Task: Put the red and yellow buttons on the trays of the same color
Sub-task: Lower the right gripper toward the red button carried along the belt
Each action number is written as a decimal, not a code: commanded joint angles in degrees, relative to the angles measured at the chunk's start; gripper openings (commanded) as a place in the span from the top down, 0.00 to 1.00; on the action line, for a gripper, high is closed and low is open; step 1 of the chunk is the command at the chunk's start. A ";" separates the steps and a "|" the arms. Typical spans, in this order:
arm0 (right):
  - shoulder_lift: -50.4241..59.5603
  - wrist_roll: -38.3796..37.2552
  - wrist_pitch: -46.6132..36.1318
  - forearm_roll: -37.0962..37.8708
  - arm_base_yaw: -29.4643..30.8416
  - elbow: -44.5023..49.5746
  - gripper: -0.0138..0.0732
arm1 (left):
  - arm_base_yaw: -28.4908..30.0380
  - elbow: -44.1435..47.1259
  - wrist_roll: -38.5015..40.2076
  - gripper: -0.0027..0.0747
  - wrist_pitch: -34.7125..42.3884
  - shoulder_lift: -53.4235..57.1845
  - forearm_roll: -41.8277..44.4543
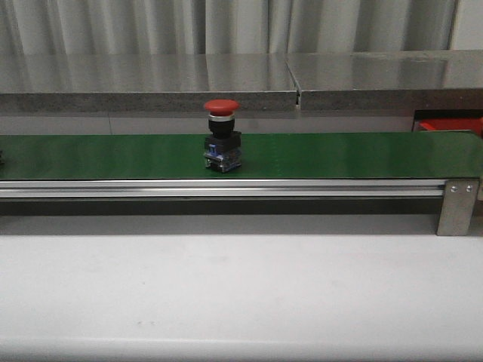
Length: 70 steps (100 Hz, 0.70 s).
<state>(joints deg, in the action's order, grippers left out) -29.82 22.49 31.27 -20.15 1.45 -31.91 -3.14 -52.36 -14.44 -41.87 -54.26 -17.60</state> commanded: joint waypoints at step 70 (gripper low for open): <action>-29.22 0.26 4.57 -0.78 -6.79 -23.07 0.74 | -0.48 9.98 0.08 0.99 3.33 18.17 -0.99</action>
<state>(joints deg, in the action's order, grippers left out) -56.29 22.49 37.29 -20.28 -4.16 -50.59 -3.14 -40.88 -14.44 -41.49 -36.24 -17.60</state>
